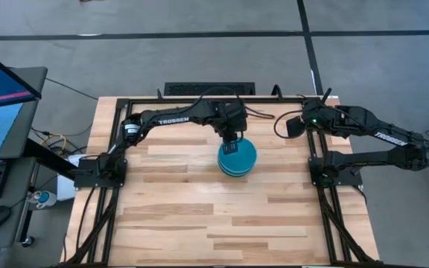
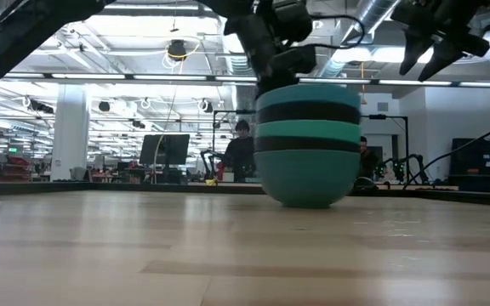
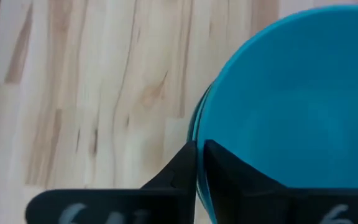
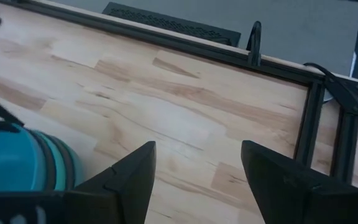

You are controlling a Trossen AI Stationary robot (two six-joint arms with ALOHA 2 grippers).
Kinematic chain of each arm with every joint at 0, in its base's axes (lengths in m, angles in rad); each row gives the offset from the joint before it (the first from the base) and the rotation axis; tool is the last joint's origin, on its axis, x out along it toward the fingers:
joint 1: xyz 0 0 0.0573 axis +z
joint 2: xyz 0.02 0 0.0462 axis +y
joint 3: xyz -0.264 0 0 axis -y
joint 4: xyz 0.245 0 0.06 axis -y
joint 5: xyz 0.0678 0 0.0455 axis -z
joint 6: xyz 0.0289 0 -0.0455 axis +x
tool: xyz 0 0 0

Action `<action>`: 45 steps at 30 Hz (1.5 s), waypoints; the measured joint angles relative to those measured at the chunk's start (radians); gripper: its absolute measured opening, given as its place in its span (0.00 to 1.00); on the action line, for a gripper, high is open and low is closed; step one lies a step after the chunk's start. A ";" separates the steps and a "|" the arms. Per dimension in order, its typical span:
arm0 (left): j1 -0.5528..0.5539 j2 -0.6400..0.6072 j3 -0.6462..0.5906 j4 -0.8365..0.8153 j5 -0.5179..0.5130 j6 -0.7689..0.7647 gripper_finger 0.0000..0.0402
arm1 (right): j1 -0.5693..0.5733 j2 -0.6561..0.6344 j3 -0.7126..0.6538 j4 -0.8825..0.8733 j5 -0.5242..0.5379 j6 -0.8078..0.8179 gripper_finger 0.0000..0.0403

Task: Nest bowls inside each other
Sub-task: Stack the blue bowl on the black bowl, then return to Home Position

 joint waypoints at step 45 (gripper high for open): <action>-0.076 -1.287 -1.662 2.040 -0.262 -0.452 0.12 | 0.195 -0.750 -0.381 0.859 -0.151 -0.554 0.43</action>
